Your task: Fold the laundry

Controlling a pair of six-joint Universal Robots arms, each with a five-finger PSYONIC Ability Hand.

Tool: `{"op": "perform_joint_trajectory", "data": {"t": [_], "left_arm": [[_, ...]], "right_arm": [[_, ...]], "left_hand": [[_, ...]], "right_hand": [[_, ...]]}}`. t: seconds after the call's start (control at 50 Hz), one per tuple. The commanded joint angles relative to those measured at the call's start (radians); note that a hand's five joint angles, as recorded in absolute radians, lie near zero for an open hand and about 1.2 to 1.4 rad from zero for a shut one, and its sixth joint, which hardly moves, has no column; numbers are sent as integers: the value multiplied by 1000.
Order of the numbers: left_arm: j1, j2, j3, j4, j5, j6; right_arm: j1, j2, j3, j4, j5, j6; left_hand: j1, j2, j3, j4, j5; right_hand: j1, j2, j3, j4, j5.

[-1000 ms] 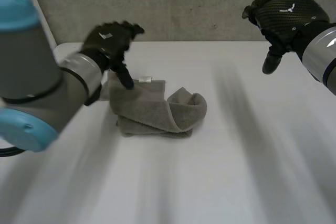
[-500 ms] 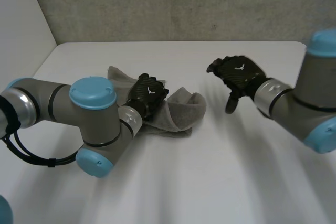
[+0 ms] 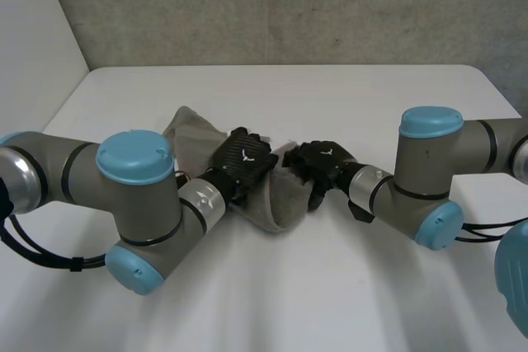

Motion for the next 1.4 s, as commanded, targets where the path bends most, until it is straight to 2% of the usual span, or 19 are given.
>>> {"op": "perform_joint_trajectory", "data": {"t": [0.02, 0.1, 0.14, 0.16, 0.2, 0.24, 0.32, 0.46, 0.54, 0.66, 0.76, 0.9, 0.92, 0.94, 0.98, 1.0, 1.02, 1.26, 1.4], "left_arm": [[0, -9, 87, 15, -3, 0], [1, 25, 178, 32, -33, -6], [5, 106, 285, 78, -129, -44], [5, 106, 285, 78, -129, -44], [12, 183, 377, 161, -265, -151], [14, 221, 403, 193, -328, -220], [20, 296, 394, 225, -428, -383], [18, 322, 163, 199, -430, -452], [18, 326, 4, 199, -432, -457], [3, 315, -298, 199, -432, -482], [-28, 316, -469, 176, -430, -534], [-41, 358, -500, 14, -427, -537], [-43, 394, -497, -35, -421, -538], [-43, 395, -497, -35, -421, -538], [-35, 459, -490, -98, -393, -538], [-35, 459, -489, -98, -393, -538], [-31, 482, -482, -110, -376, -535], [47, 485, -302, -111, -252, -534], [17, 259, -128, -115, -189, -534]], "right_arm": [[4, -53, -70, -7, 26, 17], [-7, -145, -161, -7, 87, 34], [-10, -200, -203, -16, 126, 49], [-12, -257, -239, -45, 166, 60], [-18, -318, -255, -96, 201, 74], [-47, -427, -247, -196, 264, 104], [-45, -493, -211, -191, 272, 112], [-28, -496, -75, 23, 157, 75], [-6, -455, 67, 148, 94, -127], [13, -405, 266, 214, 106, -444], [7, -375, 346, 253, 120, -505], [-62, -432, 406, 271, 125, -508], [-76, -462, 426, 271, 117, -508], [-87, -490, 449, 268, 108, -508], [-100, -513, 475, 259, 108, -508], [-101, -513, 475, 259, 108, -508], [-114, -533, 503, 253, 106, -508], [-157, -599, 753, 76, 94, -517], [-150, -582, 764, 61, 94, -522]], "left_hand": [[425, 437, 437, 436, 446], [425, 437, 437, 436, 446], [425, 437, 437, 436, 446], [425, 437, 437, 436, 446], [425, 437, 437, 436, 446], [425, 437, 437, 436, 446], [425, 437, 437, 436, 446], [425, 437, 437, 436, 446], [425, 437, 437, 436, 446], [425, 437, 437, 436, 446], [425, 437, 437, 436, 446], [358, 370, 371, 370, 379], [151, 163, 164, 163, 172], [149, 161, 162, 161, 170], [-517, -505, -504, -505, -495], [-520, -508, -508, -509, -499], [-776, -764, -764, -764, -755], [-749, -737, -737, -738, -728], [-735, -723, -722, -723, -713]], "right_hand": [[760, 752, 757, 761, 767], [760, 752, 757, 761, 767], [760, 752, 757, 761, 767], [760, 752, 757, 761, 767], [760, 752, 757, 761, 767], [760, 752, 757, 761, 767], [760, 752, 757, 761, 767], [760, 752, 757, 761, 767], [760, 752, 757, 761, 767], [760, 752, 757, 761, 767], [760, 752, 757, 761, 767], [760, 752, 757, 761, 767], [760, 752, 757, 761, 767], [760, 752, 757, 761, 767], [760, 752, 757, 761, 767], [760, 752, 757, 761, 767], [760, 752, 757, 761, 767], [760, 752, 757, 761, 767], [760, 752, 757, 761, 767]]}}
